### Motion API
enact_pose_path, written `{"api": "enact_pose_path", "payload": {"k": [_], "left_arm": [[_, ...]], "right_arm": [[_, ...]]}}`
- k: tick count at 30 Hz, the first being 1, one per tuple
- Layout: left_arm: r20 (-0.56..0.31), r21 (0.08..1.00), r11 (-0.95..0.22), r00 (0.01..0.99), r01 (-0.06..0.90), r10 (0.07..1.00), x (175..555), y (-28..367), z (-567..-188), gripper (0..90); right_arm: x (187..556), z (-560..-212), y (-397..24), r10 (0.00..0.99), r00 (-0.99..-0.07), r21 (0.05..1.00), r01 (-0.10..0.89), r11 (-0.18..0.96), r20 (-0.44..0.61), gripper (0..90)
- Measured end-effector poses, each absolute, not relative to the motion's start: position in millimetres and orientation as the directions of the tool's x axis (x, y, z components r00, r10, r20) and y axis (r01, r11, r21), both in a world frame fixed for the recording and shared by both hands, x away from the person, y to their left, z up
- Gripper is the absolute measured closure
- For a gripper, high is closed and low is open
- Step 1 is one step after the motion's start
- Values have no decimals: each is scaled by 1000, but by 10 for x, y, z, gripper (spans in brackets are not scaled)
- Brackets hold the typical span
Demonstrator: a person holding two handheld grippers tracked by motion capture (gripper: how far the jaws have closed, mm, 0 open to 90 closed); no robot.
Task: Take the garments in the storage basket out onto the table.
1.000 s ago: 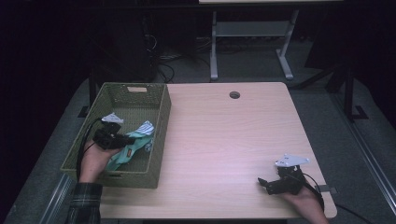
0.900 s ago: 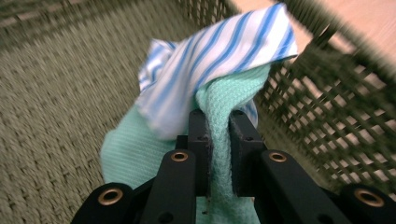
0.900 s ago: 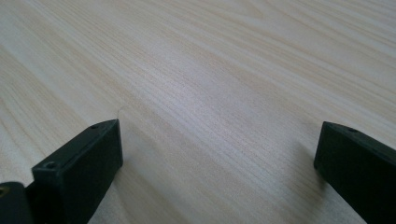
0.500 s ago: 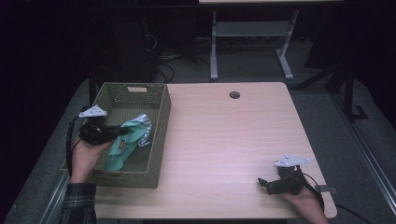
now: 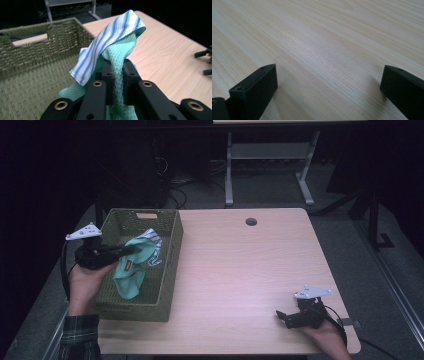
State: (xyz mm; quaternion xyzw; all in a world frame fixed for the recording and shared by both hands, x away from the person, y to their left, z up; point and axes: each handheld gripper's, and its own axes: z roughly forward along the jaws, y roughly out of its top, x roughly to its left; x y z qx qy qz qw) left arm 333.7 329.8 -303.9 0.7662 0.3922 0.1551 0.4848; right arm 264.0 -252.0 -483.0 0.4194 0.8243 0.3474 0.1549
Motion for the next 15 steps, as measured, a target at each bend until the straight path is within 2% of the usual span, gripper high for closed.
{"api": "enact_pose_path", "payload": {"k": [15], "left_arm": [[-178,882,-186,670,434,720,3323,3303,-2800,823]], "right_arm": [[2639,-4830,-2520,800,-598,702,585,406,37,6]]}}
